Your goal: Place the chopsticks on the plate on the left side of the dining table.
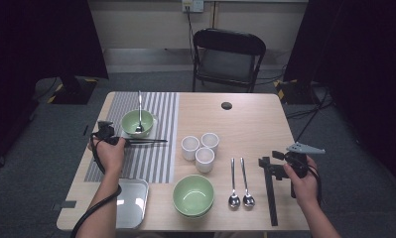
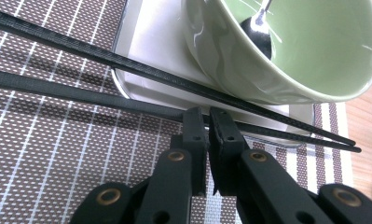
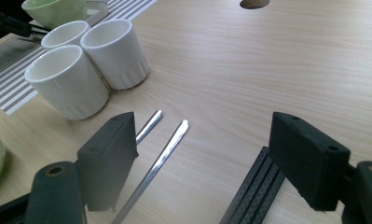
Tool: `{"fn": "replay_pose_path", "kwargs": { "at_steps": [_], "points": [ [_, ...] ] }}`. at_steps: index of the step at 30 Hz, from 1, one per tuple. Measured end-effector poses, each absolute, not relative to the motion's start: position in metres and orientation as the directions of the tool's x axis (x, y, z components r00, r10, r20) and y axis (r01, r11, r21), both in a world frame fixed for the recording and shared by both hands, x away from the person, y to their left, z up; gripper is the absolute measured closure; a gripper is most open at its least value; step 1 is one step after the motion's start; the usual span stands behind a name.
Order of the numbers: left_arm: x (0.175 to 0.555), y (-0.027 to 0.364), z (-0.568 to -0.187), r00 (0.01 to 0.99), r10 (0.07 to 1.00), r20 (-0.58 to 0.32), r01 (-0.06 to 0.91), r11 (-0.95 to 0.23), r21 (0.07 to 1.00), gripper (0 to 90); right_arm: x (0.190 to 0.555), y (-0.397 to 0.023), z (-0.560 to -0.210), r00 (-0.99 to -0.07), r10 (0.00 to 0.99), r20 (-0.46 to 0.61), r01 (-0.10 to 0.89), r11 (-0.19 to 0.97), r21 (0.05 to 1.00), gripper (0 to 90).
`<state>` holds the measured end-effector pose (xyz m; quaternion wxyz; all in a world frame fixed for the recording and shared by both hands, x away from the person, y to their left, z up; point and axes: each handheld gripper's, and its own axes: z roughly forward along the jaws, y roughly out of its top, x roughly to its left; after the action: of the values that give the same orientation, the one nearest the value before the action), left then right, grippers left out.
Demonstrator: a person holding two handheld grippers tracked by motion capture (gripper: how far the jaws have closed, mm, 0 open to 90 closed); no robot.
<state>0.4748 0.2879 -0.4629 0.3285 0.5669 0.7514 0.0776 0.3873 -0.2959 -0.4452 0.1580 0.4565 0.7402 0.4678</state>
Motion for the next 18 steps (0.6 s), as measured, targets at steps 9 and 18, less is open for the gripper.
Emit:
{"fn": "replay_pose_path", "kwargs": {
  "at_steps": [9, 18],
  "points": [
    [0.4769, 0.2915, -0.4639, -0.157, 0.887, -0.434, 0.784, 0.379, 0.491, 85.5, 0.3875, -0.2951, -0.4456, -0.535, 0.823, 0.193, 0.53, 0.148, 0.835, 22.9],
    [0.4791, 0.2911, -0.4647, -0.167, 0.883, -0.439, 0.775, 0.393, 0.495, 85.3, 0.3874, -0.2959, -0.4452, -0.534, 0.823, 0.195, 0.528, 0.144, 0.837, 22.9]
  ]
}}
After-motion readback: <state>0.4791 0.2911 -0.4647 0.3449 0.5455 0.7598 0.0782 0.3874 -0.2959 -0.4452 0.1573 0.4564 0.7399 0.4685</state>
